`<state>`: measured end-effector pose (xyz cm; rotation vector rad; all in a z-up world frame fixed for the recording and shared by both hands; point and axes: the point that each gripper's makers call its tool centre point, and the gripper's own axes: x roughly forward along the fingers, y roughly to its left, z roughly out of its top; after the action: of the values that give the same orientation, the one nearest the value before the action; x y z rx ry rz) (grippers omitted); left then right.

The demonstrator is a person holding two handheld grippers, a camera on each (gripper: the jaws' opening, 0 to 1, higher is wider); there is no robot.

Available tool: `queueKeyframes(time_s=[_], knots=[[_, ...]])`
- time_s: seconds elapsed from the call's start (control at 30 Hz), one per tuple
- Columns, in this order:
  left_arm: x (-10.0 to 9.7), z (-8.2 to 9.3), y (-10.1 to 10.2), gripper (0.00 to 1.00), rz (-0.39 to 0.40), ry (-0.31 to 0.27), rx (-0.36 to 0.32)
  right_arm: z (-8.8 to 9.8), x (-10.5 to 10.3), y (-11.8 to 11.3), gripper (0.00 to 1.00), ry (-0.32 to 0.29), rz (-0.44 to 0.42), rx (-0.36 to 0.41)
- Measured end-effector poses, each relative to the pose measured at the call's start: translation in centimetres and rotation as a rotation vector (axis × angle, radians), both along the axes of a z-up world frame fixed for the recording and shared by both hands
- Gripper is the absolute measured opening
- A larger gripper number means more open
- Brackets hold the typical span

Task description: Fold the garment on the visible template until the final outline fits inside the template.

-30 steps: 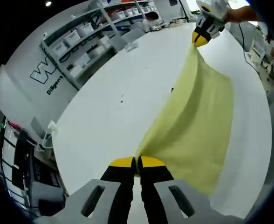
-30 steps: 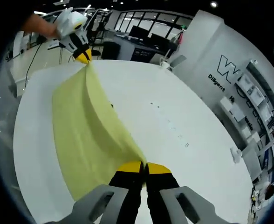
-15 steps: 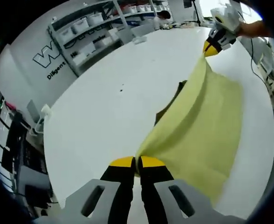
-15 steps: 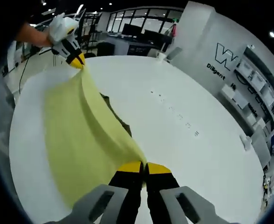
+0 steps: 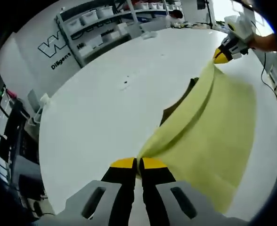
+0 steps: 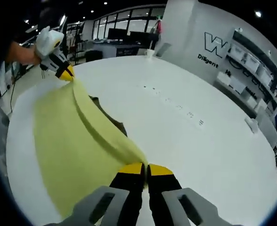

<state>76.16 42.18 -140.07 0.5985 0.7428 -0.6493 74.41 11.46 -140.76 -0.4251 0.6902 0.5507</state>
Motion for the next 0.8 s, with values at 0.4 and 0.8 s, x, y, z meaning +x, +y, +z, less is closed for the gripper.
queueKeyframes(time_s=[0.4, 0.8], knots=[[1.5, 0.1, 0.3, 0.19, 0.012, -0.068, 0.033, -1.3, 0.5, -1.2, 0.07, -0.024, -0.019, -0.056], [-0.3, -2.2, -0.4, 0.54, -0.131, -0.062, 0.054, -2.2, 0.5, -0.7, 0.29, -0.060, 0.109, -0.148]])
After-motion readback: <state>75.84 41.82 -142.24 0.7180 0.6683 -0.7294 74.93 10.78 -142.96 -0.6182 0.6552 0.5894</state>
